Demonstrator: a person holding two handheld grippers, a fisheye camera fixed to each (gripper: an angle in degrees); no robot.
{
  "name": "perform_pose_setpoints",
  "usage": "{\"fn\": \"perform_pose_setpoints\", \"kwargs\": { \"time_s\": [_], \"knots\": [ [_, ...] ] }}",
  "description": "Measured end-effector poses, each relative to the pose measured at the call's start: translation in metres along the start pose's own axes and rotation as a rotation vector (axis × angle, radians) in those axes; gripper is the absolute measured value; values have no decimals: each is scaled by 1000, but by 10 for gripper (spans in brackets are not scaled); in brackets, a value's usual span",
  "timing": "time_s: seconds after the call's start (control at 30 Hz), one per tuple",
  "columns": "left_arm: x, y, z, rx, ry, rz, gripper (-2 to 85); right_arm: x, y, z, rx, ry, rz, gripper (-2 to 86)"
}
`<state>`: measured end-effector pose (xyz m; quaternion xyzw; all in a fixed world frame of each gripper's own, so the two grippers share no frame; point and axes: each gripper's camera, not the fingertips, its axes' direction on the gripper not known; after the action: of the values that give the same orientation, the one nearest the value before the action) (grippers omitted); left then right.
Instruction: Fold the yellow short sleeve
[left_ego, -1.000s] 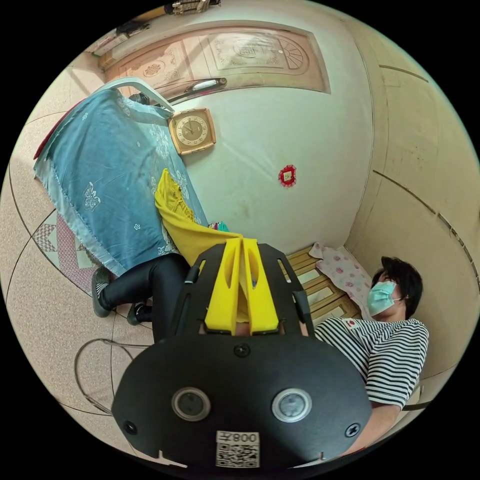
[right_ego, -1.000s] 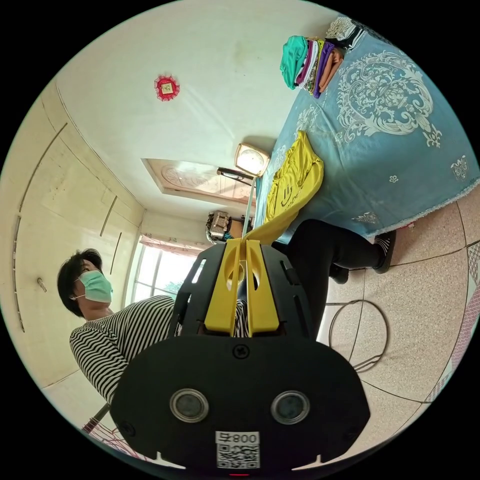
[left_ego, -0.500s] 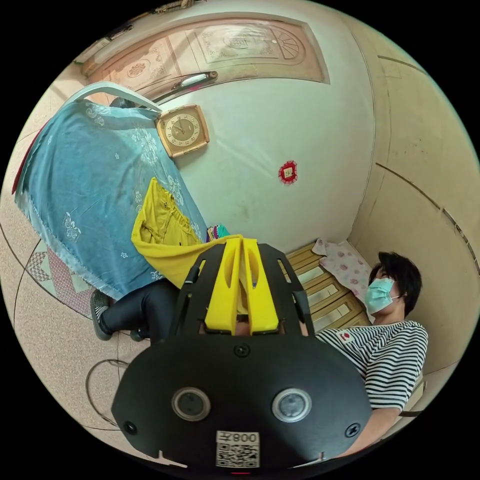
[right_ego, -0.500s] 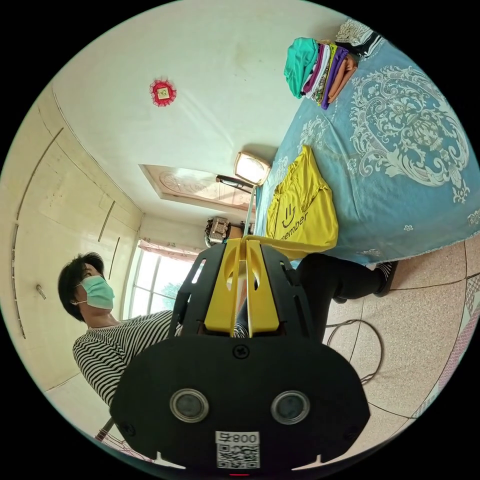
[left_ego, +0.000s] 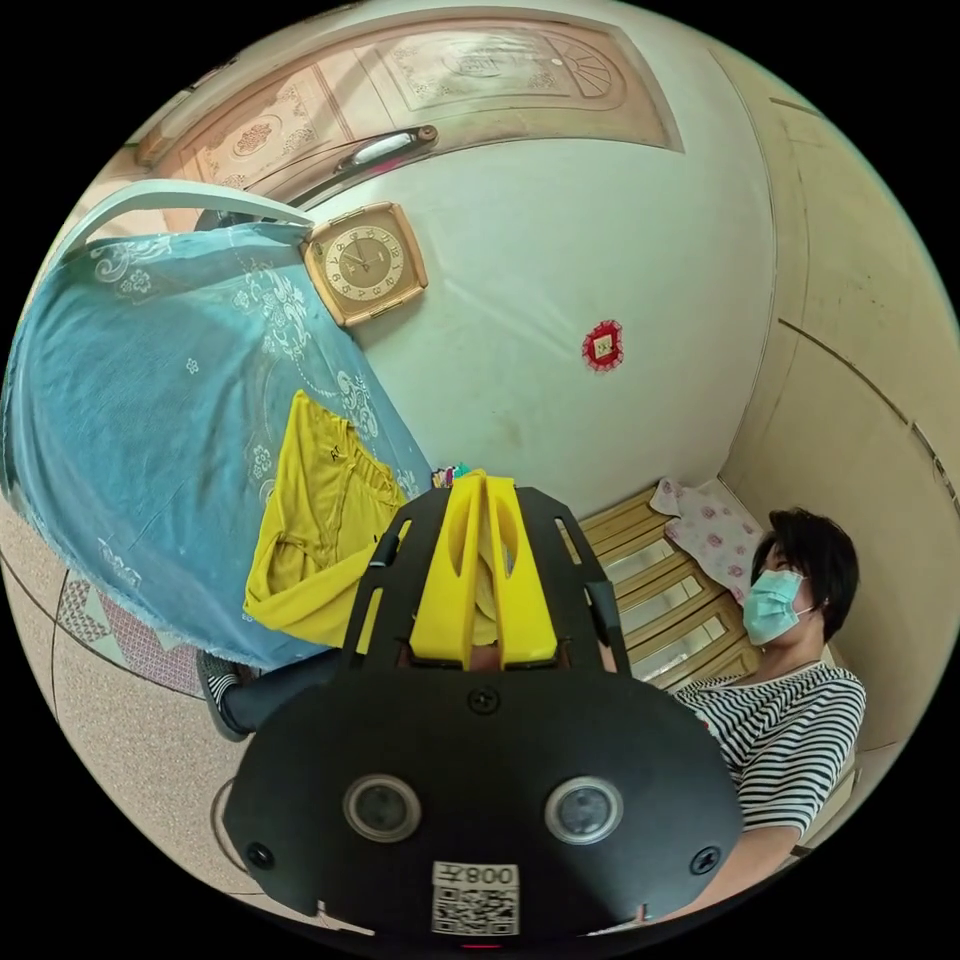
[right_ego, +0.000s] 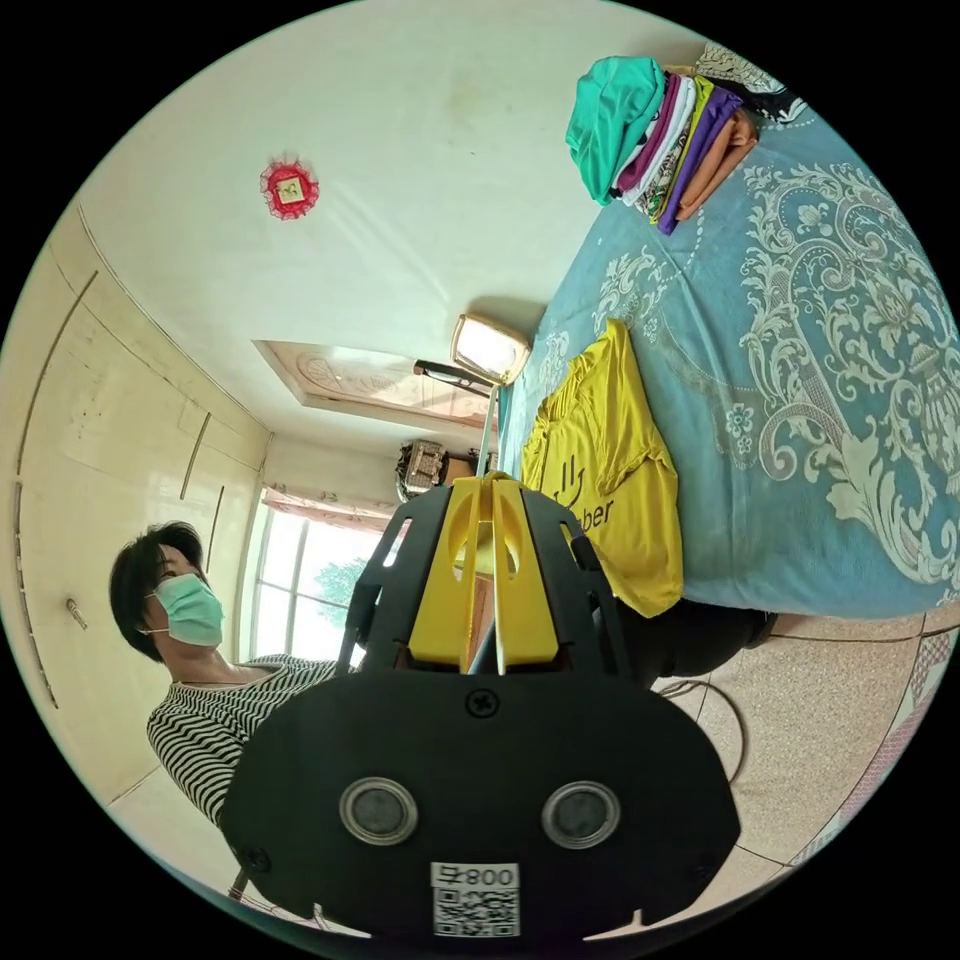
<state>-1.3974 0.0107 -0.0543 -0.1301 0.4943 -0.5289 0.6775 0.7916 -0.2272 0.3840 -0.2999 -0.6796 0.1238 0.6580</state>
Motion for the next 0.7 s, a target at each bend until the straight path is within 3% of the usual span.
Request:
{"fn": "perform_pose_setpoints", "kwargs": {
  "time_s": [0.7],
  "knots": [
    [-78,-216,170,-42,-184,-45,5,122,-309,136,-95,101,68,19]
  ]
}}
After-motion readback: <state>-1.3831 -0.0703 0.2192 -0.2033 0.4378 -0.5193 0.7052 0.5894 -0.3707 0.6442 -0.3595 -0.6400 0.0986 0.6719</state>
